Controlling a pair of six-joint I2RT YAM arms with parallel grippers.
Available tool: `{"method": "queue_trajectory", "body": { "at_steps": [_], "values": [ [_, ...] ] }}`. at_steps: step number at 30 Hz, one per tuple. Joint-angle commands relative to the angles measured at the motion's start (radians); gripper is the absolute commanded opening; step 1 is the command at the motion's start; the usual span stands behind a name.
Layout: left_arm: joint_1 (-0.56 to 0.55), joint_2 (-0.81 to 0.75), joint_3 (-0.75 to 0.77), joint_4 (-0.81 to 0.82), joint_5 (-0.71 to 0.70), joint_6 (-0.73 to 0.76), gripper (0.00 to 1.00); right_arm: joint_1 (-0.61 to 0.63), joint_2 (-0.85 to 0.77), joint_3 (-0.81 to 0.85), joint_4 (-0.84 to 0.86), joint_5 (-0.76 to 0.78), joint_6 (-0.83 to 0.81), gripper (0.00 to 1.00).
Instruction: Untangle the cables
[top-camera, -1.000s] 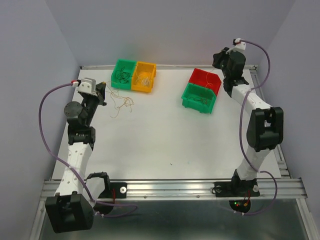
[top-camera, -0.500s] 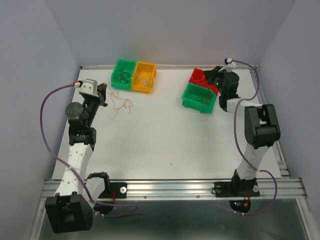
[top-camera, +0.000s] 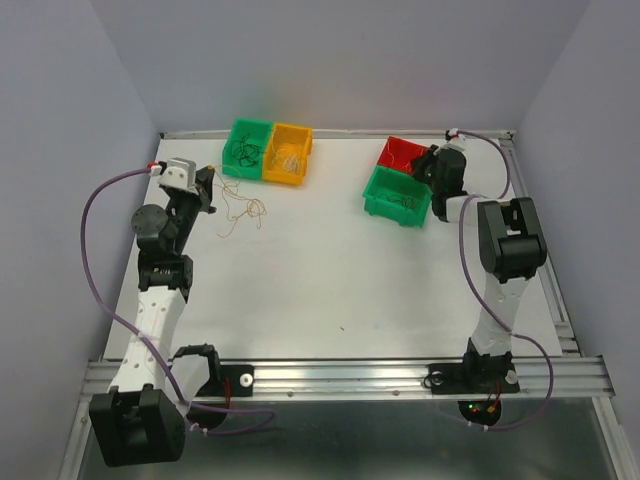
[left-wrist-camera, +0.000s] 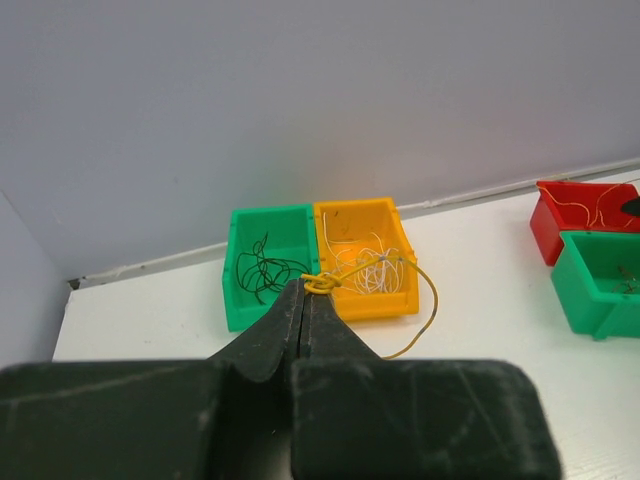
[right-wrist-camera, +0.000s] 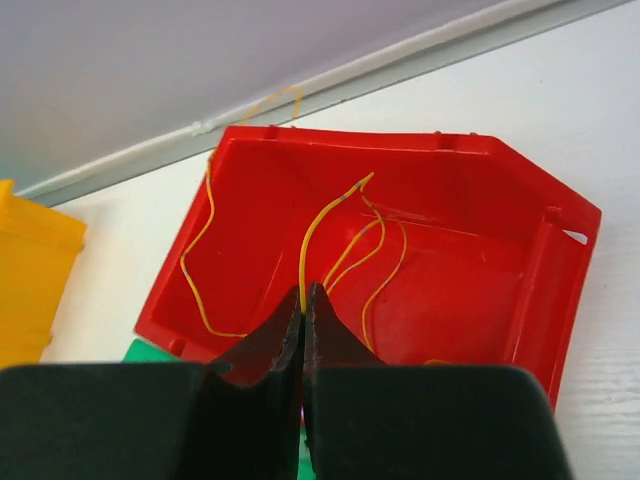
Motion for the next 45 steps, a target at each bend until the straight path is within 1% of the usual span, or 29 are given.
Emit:
{"method": "queue_trajectory", "body": {
  "at_steps": [1,2,4,6,12,15,16,18,20,21,22,28,36,40,45],
  "values": [
    [-0.006,-0.033,-0.006,0.056,-0.007,0.013,0.00,-0.010,0.090,0.158,-0.199,0.037,0.019,0.00],
    [-0.005,-0.033,-0.006,0.054,-0.007,0.013,0.00,-0.010,0.107,0.233,-0.241,0.033,0.016,0.01],
    [-0.006,-0.036,-0.007,0.054,-0.005,0.013,0.00,-0.010,0.156,0.297,-0.342,0.036,0.012,0.01],
    [-0.006,-0.036,-0.006,0.054,-0.005,0.014,0.00,-0.010,0.176,0.342,-0.376,0.057,0.007,0.00],
    [-0.009,-0.038,-0.009,0.053,0.006,0.016,0.00,-0.010,0.161,0.355,-0.410,0.091,0.003,0.01],
    [-0.012,-0.038,-0.009,0.050,0.007,0.019,0.00,-0.010,0.196,0.457,-0.540,0.076,-0.027,0.03],
    [-0.014,-0.039,-0.009,0.050,0.007,0.019,0.00,-0.010,0.217,0.550,-0.641,0.071,-0.045,0.04],
    [-0.014,-0.041,-0.009,0.050,0.007,0.022,0.00,-0.010,0.267,0.603,-0.706,0.053,-0.054,0.06],
    [-0.015,-0.042,-0.009,0.048,0.009,0.023,0.00,-0.010,0.276,0.605,-0.721,0.054,-0.054,0.08],
    [-0.017,-0.045,-0.010,0.048,0.009,0.023,0.00,-0.010,0.280,0.603,-0.721,0.056,-0.054,0.10],
    [-0.017,-0.042,-0.010,0.048,0.009,0.022,0.00,-0.010,0.280,0.602,-0.721,0.059,-0.059,0.16],
    [-0.023,-0.031,-0.007,0.048,0.007,0.028,0.00,-0.010,0.222,0.589,-0.721,0.091,-0.065,0.35],
    [-0.023,-0.044,-0.012,0.048,0.000,0.034,0.00,-0.008,0.149,0.592,-0.721,0.085,-0.048,0.47],
    [-0.024,-0.048,-0.012,0.048,-0.002,0.036,0.00,-0.005,0.115,0.572,-0.718,0.087,-0.050,0.56],
    [-0.026,-0.042,-0.012,0.048,0.003,0.036,0.00,0.002,0.084,0.551,-0.709,0.079,-0.054,0.61]
  ]
}}
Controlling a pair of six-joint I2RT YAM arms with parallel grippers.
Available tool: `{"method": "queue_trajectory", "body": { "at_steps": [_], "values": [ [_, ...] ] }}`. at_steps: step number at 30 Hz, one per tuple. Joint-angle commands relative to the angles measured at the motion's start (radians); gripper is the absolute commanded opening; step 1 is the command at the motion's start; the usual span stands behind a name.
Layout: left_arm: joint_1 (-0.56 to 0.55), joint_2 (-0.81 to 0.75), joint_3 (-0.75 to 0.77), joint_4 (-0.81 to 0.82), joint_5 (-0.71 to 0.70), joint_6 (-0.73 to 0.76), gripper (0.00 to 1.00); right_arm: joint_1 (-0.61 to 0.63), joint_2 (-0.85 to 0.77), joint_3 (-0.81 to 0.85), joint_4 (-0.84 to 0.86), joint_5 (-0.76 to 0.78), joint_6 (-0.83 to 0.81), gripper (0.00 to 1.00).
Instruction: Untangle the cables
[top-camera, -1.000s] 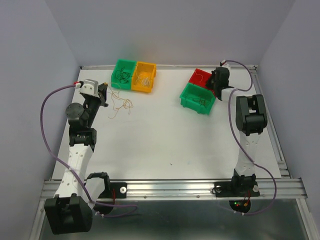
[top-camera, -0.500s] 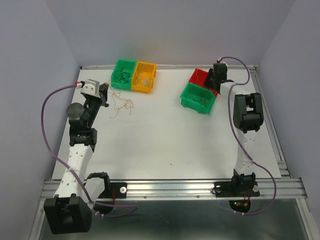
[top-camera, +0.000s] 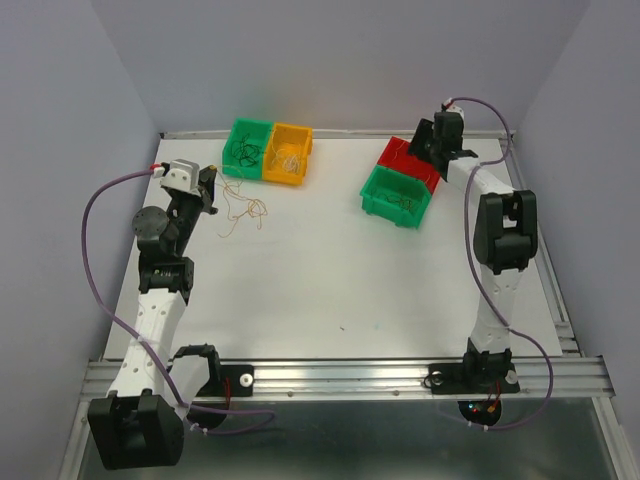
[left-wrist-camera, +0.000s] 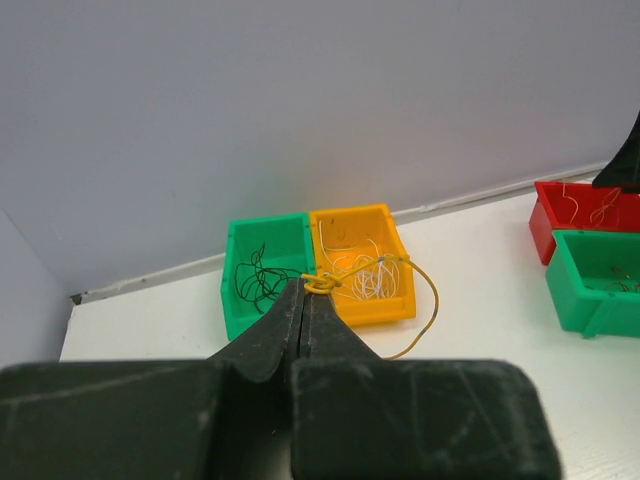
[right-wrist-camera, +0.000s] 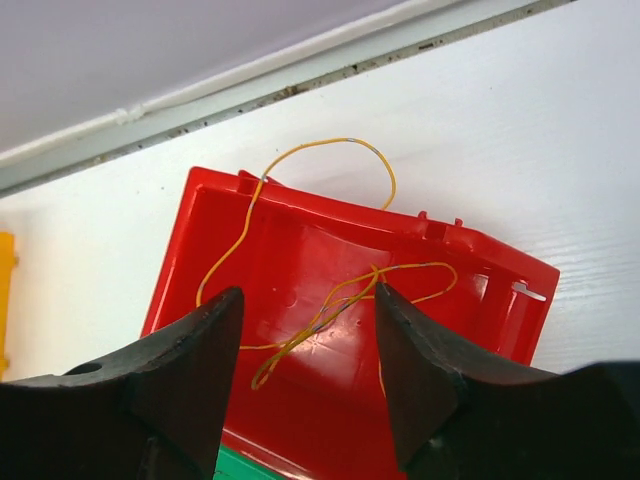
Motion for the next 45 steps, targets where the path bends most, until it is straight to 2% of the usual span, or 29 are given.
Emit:
{"method": "queue_trajectory", "body": {
  "at_steps": [1,3,7,13,21,24,27,28,31,34,37,45],
  "values": [
    [-0.007,-0.022,-0.013,0.049,0.005,0.014,0.00,0.011,-0.077,-0.013,0.030,0.007,-0.004,0.64],
    [-0.009,-0.024,-0.013,0.047,0.007,0.012,0.00,0.013,-0.089,-0.029,0.033,0.010,-0.004,0.68],
    [-0.013,-0.027,-0.016,0.047,0.022,0.014,0.00,0.020,-0.149,-0.075,0.048,0.036,-0.010,0.82],
    [-0.023,-0.020,-0.016,0.043,0.045,0.019,0.00,0.031,-0.238,-0.172,0.086,0.021,-0.004,0.82],
    [-0.064,-0.016,-0.036,0.041,0.154,0.057,0.00,0.094,-0.410,-0.406,0.148,0.013,-0.029,0.84],
    [-0.098,-0.004,-0.033,0.038,0.180,0.063,0.00,0.131,-0.505,-0.491,0.192,-0.077,-0.047,0.83],
    [-0.130,0.012,-0.030,0.024,0.177,0.072,0.00,0.218,-0.571,-0.574,0.206,-0.305,-0.130,0.84],
    [-0.142,0.015,-0.027,0.021,0.176,0.075,0.00,0.274,-0.598,-0.620,0.244,-0.344,-0.176,0.84],
    [-0.156,0.018,-0.030,0.018,0.177,0.078,0.00,0.344,-0.644,-0.722,0.373,-0.481,-0.198,0.86],
    [-0.176,0.035,-0.027,0.015,0.191,0.078,0.00,0.396,-0.687,-0.854,0.598,-0.630,-0.176,0.86],
    [-0.197,0.045,-0.024,0.003,0.186,0.083,0.00,0.466,-0.695,-0.896,0.665,-0.666,-0.220,0.86],
    [-0.230,0.041,-0.014,-0.025,0.183,0.081,0.00,0.602,-0.580,-0.861,0.673,-0.642,-0.329,0.86]
  ]
}}
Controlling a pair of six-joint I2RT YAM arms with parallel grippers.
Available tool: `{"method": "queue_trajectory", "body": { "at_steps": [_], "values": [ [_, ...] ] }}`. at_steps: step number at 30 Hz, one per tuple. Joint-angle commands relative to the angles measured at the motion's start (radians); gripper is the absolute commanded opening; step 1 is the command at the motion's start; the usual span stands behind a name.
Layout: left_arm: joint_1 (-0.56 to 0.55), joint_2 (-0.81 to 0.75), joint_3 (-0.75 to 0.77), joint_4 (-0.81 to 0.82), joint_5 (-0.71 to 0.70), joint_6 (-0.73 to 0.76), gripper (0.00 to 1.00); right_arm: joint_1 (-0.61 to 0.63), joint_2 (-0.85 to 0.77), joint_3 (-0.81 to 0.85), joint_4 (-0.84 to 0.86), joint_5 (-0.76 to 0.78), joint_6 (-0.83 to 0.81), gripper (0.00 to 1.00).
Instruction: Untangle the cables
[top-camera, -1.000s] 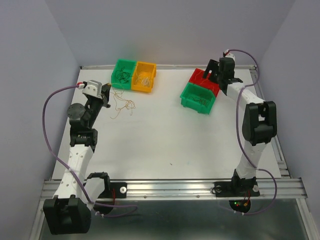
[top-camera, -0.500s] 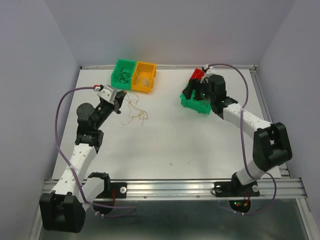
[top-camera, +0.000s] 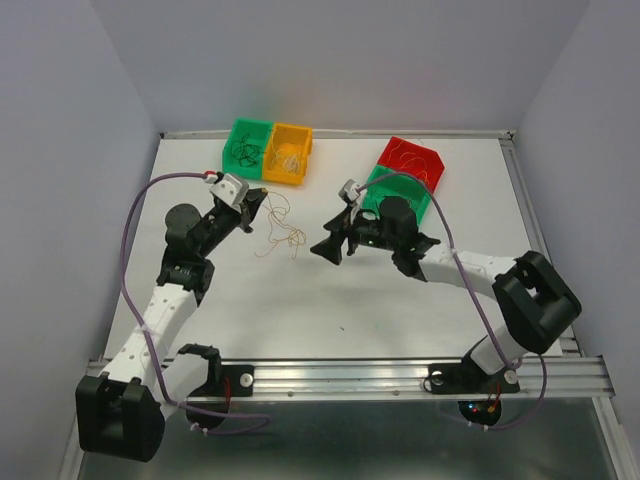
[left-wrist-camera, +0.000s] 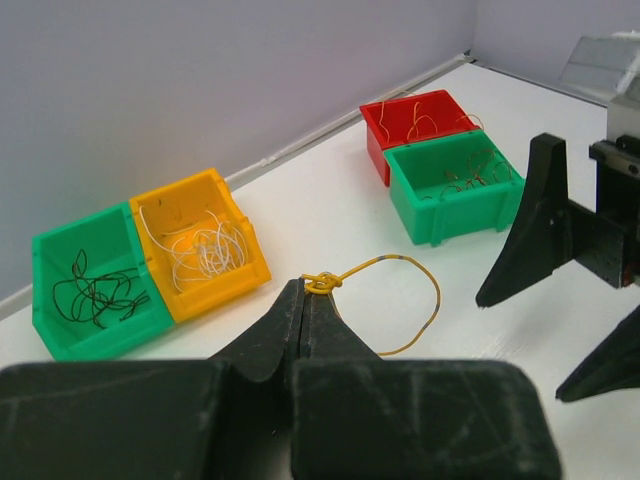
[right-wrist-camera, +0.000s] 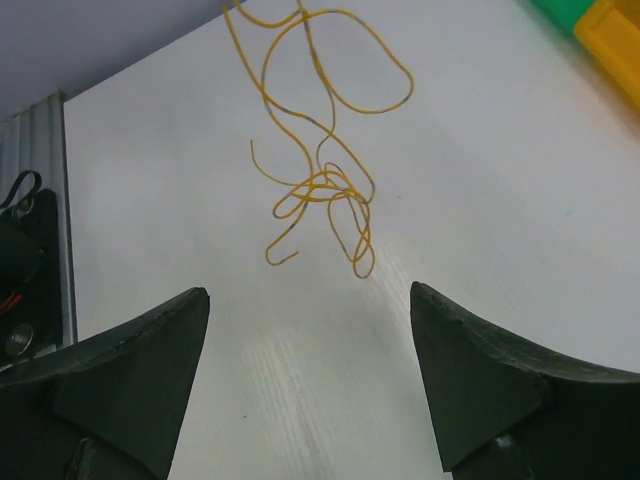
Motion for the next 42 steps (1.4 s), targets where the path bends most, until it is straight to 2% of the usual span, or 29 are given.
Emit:
{"method": "queue_trajectory", "body": {
  "at_steps": [1,13,19,22,25,26,27,28,29,30,31,32,33,34,35,37,39,42],
  "values": [
    [-0.015,-0.015,0.019,0.024,0.017,0.010,0.00,0.053,0.075,0.046,0.084,-0.007,-0.087,0.86],
    [-0.030,-0.041,0.031,-0.017,0.041,-0.002,0.00,0.083,0.196,0.095,0.161,0.066,-0.107,0.81],
    [-0.033,-0.064,0.039,-0.034,0.075,-0.022,0.00,0.083,0.248,0.108,0.268,0.120,-0.075,0.63],
    [-0.035,-0.060,0.048,-0.045,0.079,-0.030,0.00,0.083,0.270,0.128,0.278,0.122,-0.067,0.62],
    [-0.035,-0.066,0.051,-0.051,0.101,-0.036,0.00,0.083,0.294,0.137,0.288,0.126,-0.061,0.57],
    [-0.035,-0.070,0.051,-0.051,0.108,-0.042,0.00,0.083,0.300,0.140,0.294,0.123,-0.057,0.54],
    [-0.035,-0.072,0.051,-0.051,0.113,-0.045,0.00,0.083,0.302,0.140,0.297,0.117,-0.057,0.47],
    [-0.035,-0.073,0.053,-0.051,0.115,-0.047,0.00,0.083,0.301,0.138,0.301,0.114,-0.054,0.37],
    [-0.035,-0.073,0.054,-0.052,0.113,-0.042,0.00,0.084,0.296,0.135,0.304,0.132,-0.052,0.17],
    [-0.035,-0.076,0.054,-0.054,0.086,-0.037,0.00,0.083,0.281,0.123,0.302,0.164,-0.038,0.07],
    [-0.035,-0.081,0.054,-0.057,0.055,-0.033,0.00,0.083,0.270,0.109,0.301,0.206,-0.032,0.01],
    [-0.033,-0.086,0.054,-0.058,0.015,-0.030,0.00,0.083,0.258,0.097,0.299,0.309,-0.026,0.00],
    [-0.033,-0.099,0.051,-0.055,-0.097,-0.028,0.00,0.081,0.223,0.062,0.298,0.371,-0.014,0.00],
    [-0.033,-0.106,0.050,-0.052,-0.167,-0.028,0.00,0.080,0.204,0.047,0.291,0.513,-0.006,0.01],
    [-0.032,-0.119,0.050,-0.049,-0.315,-0.034,0.00,0.077,0.183,0.031,0.263,0.596,0.018,0.01],
    [-0.026,-0.130,0.042,-0.020,-0.460,-0.047,0.00,0.060,0.124,-0.004,0.218,0.774,0.066,0.01],
    [-0.014,-0.144,0.036,0.006,-0.616,-0.059,0.00,0.008,0.089,-0.033,0.161,0.845,0.150,0.01],
    [0.019,-0.159,0.031,0.027,-0.700,-0.062,0.00,-0.087,0.018,-0.111,0.130,0.908,0.222,0.01]
  ]
}}
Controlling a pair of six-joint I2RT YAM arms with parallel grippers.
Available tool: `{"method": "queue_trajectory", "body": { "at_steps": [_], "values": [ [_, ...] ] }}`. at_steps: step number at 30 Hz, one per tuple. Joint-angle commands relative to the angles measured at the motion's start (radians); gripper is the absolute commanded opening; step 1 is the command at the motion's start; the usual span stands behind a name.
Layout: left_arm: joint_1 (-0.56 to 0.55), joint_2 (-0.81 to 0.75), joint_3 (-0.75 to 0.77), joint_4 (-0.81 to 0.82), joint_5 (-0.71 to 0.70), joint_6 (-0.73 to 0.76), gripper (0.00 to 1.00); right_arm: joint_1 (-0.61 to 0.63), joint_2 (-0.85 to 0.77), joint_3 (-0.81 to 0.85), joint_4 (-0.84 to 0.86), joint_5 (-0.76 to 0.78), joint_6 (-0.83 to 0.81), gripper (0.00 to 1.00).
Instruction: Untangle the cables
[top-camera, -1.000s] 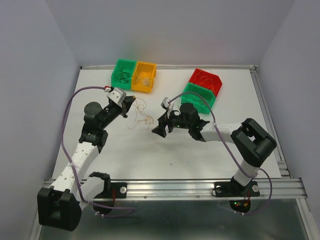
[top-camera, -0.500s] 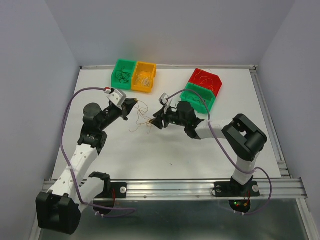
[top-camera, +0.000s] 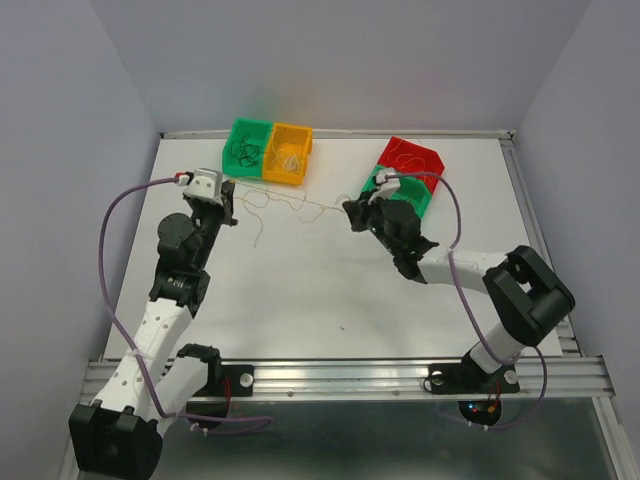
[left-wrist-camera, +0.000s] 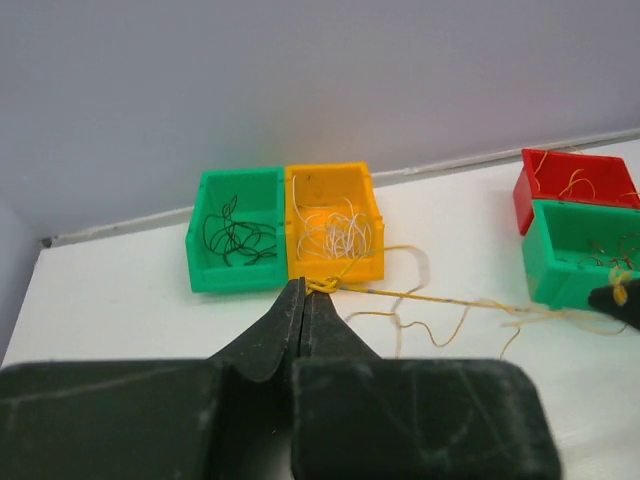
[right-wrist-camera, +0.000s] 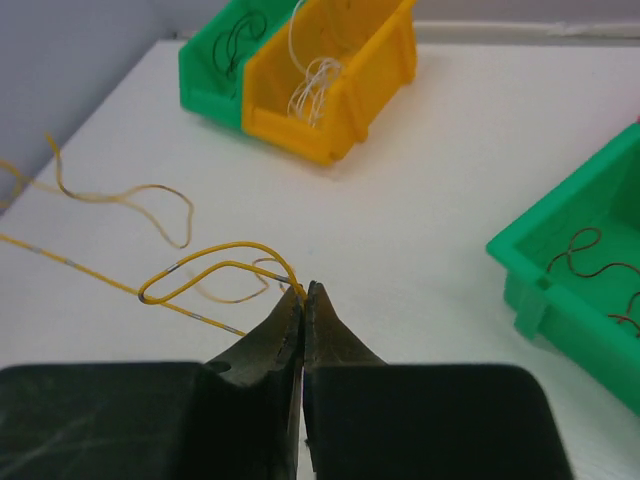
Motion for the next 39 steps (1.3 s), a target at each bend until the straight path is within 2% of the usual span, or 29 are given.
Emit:
{"method": "queue_trajectory", "body": {
  "at_steps": [1,6,9,12,18,22,26,28,29,30,32,33,35,36,37,38,39],
  "values": [
    [0.040,-0.039,0.028,0.109,-0.279,-0.014,0.00,-0.137,-0.100,-0.100,-0.051,0.272,0.143,0.01],
    [0.129,-0.033,0.039,0.118,-0.279,-0.038,0.00,-0.276,-0.214,-0.229,-0.079,0.372,0.220,0.01],
    [0.180,-0.027,0.048,0.118,-0.268,-0.067,0.00,-0.296,-0.270,-0.279,-0.098,0.462,0.249,0.03],
    [0.284,-0.036,0.053,0.118,-0.225,-0.084,0.00,-0.313,-0.363,-0.327,-0.100,0.492,0.275,0.09],
    [0.301,-0.062,0.032,0.129,-0.098,-0.086,0.00,-0.316,-0.445,-0.371,-0.100,0.515,0.281,0.08],
    [0.300,-0.058,0.035,0.130,-0.115,-0.078,0.00,-0.316,-0.486,-0.396,-0.105,0.539,0.281,0.08],
    [0.301,-0.068,0.035,0.130,-0.159,-0.075,0.00,-0.317,-0.528,-0.416,-0.121,0.585,0.286,0.14],
    [0.300,-0.076,0.029,0.133,-0.130,-0.075,0.00,-0.317,-0.560,-0.425,-0.126,0.591,0.291,0.31],
    [0.301,-0.087,0.022,0.141,-0.083,-0.071,0.00,-0.317,-0.570,-0.431,-0.126,0.582,0.292,0.67],
    [0.300,-0.090,0.012,0.152,0.012,-0.072,0.00,-0.317,-0.592,-0.437,-0.126,0.569,0.291,0.81],
    [0.300,-0.090,0.004,0.158,0.112,-0.074,0.00,-0.317,-0.604,-0.437,-0.118,0.494,0.268,0.87],
    [0.301,-0.084,0.004,0.158,0.205,-0.077,0.00,-0.317,-0.604,-0.427,-0.112,0.370,0.220,0.90],
    [0.298,-0.076,0.005,0.156,0.287,-0.080,0.00,-0.317,-0.592,-0.424,-0.053,0.213,0.180,0.92],
    [0.297,-0.070,0.007,0.156,0.339,-0.081,0.00,-0.316,-0.584,-0.433,-0.008,0.044,0.141,0.93],
    [0.295,-0.068,0.007,0.156,0.359,-0.078,0.00,-0.317,-0.563,-0.453,0.042,-0.040,0.125,0.94],
    [0.295,-0.068,0.007,0.156,0.378,-0.077,0.00,-0.317,-0.548,-0.462,0.143,-0.206,0.114,0.96],
    [0.292,-0.067,0.009,0.156,0.407,-0.077,0.00,-0.317,-0.531,-0.465,0.188,-0.279,0.104,0.98]
  ]
}}
